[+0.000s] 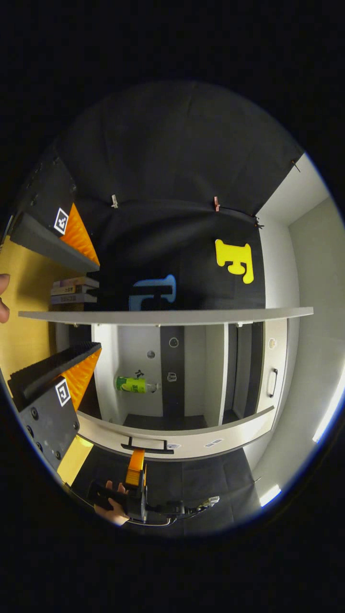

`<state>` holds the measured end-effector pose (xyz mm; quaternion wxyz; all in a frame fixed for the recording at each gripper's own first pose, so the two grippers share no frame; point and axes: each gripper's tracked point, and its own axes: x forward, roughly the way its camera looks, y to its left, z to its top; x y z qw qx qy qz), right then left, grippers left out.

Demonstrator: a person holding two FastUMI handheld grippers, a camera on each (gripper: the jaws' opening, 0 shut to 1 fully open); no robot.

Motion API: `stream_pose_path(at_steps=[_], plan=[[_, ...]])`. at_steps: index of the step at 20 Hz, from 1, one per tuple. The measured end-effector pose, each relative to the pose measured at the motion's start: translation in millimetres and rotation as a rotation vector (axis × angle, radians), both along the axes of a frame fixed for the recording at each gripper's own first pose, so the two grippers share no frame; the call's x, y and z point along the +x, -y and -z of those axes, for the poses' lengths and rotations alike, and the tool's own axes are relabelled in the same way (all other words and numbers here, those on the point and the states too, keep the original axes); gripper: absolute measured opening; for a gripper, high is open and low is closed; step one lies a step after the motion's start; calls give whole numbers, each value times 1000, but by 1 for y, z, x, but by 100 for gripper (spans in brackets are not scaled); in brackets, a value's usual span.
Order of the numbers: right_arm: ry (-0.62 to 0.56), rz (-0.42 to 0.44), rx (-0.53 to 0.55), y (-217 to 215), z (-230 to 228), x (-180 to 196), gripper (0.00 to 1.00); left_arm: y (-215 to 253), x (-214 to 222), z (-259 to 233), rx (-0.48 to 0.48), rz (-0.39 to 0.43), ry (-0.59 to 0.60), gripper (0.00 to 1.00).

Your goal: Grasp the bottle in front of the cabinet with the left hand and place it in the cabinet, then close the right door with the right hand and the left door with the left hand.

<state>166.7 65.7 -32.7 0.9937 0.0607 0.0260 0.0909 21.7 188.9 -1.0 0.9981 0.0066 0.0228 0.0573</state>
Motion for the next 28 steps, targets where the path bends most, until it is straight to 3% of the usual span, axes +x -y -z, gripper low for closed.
stream_pose_path(at_steps=[7, 10, 15, 19, 24, 25, 28], plan=[[4, 20, -5, -6, 1, 11, 98, -47, 0, -6, 1, -91, 11, 93], [8, 39, -21, -3, -3, 8, 98, -57, 18, -4, -6, -71, 10, 95], [65, 64, -61, 20, -22, -16, 98, -33, 23, 2, -56, -17, 9, 94], [31, 48, -55, 26, -15, -32, 98, -17, 20, 3, -38, 13, 10, 91], [4, 52, -41, 36, -14, -48, 98, 29, 21, 3, -69, 61, 5, 94], [10, 54, -37, 39, -18, -51, 98, 37, 21, 3, -66, 67, 4, 90], [24, 80, -19, 54, -24, -60, 98, 59, 24, 3, -55, 77, -2, 94]])
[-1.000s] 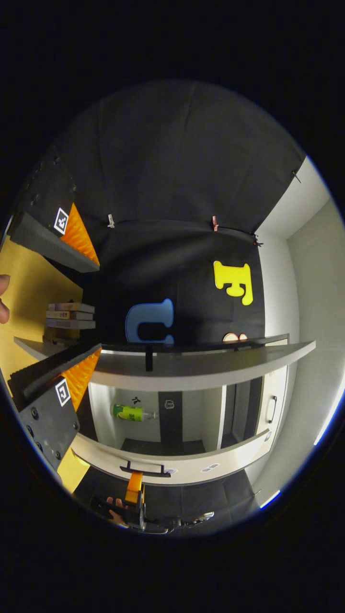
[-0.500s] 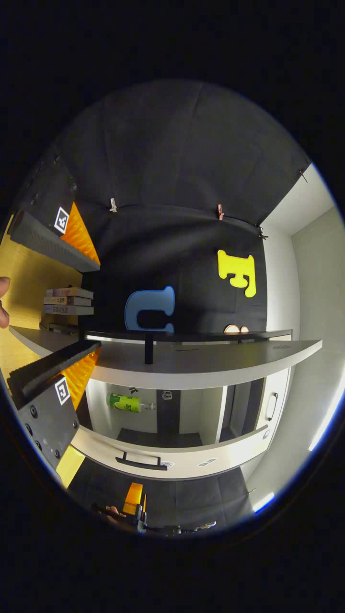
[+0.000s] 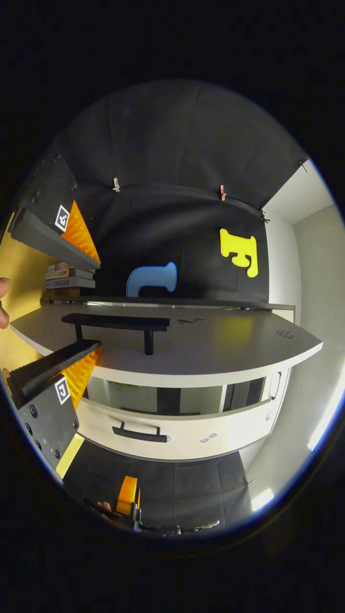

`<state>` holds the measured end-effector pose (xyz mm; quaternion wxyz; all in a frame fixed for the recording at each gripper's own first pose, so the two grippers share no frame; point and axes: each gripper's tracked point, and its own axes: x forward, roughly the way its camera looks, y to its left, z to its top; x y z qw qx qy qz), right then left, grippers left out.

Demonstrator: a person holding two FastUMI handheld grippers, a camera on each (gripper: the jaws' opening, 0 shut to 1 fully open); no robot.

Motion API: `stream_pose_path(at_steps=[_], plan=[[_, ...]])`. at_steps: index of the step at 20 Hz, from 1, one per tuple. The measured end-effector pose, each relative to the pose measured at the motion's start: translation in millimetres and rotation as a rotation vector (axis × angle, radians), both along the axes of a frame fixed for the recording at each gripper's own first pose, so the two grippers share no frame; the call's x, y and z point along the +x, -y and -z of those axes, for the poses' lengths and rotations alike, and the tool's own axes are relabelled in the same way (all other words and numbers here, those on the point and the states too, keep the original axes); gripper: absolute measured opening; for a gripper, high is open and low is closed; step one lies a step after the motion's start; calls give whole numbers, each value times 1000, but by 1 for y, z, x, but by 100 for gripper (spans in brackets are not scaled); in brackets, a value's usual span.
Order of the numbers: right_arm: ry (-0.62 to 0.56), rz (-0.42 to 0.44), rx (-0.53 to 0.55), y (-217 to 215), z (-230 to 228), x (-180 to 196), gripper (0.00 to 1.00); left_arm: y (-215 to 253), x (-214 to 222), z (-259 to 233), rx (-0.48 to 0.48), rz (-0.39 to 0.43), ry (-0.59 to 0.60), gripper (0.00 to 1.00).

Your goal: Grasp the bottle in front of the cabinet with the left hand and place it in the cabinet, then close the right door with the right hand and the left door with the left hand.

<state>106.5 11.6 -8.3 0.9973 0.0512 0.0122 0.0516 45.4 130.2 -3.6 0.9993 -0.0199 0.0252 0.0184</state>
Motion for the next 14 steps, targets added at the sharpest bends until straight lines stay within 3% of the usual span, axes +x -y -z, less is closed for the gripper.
stream_pose_path(at_steps=[4, 6, 9, 14], plan=[[4, -27, 47, 8, -4, -5, 97, 28, 5, 1, -16, 3, -7, 90], [-31, -72, 48, 4, 4, -5, 97, 44, 11, 0, -16, 15, -11, 94], [48, -137, 70, -6, -15, -9, 98, 71, 23, -1, -6, 37, -7, 98], [46, -155, 2, -6, -11, -14, 97, 113, 49, 0, -9, 73, -6, 94]])
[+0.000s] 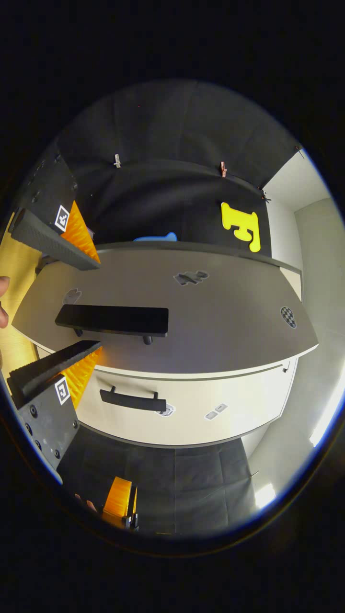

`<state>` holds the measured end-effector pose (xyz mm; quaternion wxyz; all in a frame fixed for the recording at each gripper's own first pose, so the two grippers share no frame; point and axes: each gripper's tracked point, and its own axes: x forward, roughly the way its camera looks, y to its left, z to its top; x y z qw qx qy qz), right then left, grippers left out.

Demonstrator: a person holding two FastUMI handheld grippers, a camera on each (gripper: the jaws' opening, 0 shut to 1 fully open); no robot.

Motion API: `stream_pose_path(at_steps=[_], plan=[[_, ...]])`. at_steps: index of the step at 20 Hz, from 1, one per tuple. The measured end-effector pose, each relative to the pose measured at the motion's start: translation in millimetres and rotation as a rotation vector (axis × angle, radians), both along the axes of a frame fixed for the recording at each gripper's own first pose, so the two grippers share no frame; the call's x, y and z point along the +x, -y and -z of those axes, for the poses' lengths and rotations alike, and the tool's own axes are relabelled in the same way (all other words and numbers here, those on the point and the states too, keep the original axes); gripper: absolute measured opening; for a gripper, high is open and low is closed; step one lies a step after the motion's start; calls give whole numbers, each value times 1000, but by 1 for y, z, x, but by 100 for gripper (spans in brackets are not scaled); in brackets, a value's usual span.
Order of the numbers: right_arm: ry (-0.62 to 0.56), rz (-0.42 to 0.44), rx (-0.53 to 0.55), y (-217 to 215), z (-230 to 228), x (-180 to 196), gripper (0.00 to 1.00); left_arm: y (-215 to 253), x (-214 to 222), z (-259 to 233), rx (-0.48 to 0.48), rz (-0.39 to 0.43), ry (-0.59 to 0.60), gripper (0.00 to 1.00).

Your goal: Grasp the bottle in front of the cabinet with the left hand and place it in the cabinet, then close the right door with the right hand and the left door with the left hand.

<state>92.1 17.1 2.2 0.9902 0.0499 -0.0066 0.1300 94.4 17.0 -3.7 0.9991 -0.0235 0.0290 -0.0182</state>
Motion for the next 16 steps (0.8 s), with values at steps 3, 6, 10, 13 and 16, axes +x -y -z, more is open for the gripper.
stream_pose_path(at_steps=[3, 6, 10, 13, 16], plan=[[34, 14, -38, 8, -5, -3, 98, 19, 14, 3, -2, 19, -8, 94], [45, -9, -46, 6, -9, -5, 97, 24, 25, 5, 6, 4, -11, 91], [35, -7, -38, 7, -6, -4, 98, 32, 34, 6, -23, 10, -14, 93], [33, -17, -36, 5, -5, -4, 98, 37, 39, 5, -4, 15, -12, 90], [18, 1, -36, 8, -2, 1, 98, 44, 53, 4, 13, 16, -9, 90]])
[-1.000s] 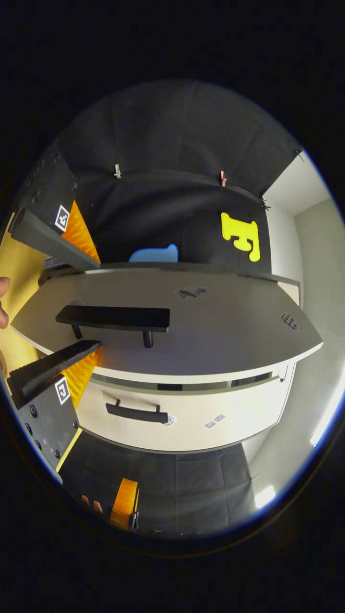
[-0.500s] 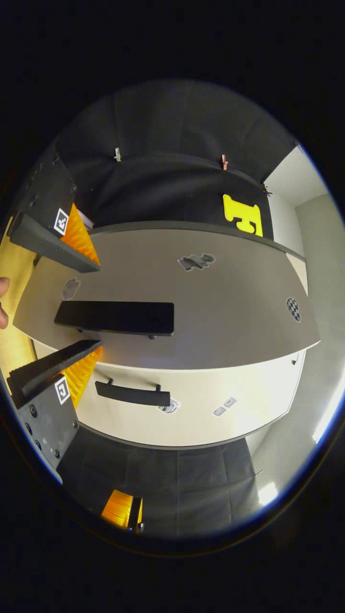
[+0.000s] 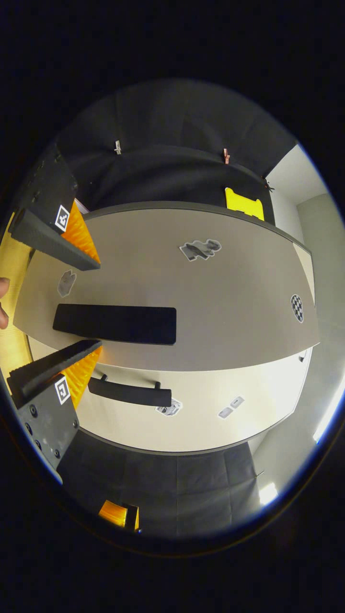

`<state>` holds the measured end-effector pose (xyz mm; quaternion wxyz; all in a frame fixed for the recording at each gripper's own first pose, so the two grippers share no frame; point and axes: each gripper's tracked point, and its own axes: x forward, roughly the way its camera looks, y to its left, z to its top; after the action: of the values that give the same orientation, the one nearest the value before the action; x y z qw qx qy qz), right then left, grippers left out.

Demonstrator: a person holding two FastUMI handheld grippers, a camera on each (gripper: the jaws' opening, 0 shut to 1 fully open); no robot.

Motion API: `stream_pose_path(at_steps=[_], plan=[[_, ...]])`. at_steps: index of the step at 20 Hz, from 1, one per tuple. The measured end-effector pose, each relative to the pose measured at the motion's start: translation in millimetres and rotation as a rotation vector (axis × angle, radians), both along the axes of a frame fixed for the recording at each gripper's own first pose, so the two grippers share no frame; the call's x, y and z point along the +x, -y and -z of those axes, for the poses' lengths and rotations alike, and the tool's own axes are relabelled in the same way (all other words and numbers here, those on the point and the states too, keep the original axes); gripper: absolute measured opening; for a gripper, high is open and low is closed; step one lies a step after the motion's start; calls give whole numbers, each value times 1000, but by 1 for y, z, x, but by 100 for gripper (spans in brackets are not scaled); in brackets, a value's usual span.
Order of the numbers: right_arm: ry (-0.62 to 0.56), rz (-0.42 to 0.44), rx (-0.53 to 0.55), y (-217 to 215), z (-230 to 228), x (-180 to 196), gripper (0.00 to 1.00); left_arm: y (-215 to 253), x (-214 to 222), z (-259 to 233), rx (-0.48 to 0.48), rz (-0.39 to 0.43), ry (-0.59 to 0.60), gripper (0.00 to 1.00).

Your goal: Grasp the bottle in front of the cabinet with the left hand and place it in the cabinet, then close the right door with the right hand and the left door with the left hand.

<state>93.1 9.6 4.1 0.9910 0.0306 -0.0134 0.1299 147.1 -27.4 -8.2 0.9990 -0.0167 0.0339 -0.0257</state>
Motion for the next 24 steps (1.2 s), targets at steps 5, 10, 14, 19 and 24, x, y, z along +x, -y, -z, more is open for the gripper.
stream_pose_path(at_steps=[5, 10, 14, 19, 24], plan=[[-30, 38, 11, 5, 5, 8, 98, 3, 5, -2, 32, -17, 3, 94], [-27, 61, 11, 7, 4, 10, 98, 11, -11, -6, 9, 15, -15, 95], [-31, 61, 12, 3, 3, 6, 98, 14, -36, -13, 14, 24, -6, 95], [-23, 80, -4, 2, 1, -4, 98, 4, -74, -22, 15, 12, -4, 95], [-21, 93, -4, -3, -2, -17, 98, -11, -108, -28, -12, 8, -15, 95]])
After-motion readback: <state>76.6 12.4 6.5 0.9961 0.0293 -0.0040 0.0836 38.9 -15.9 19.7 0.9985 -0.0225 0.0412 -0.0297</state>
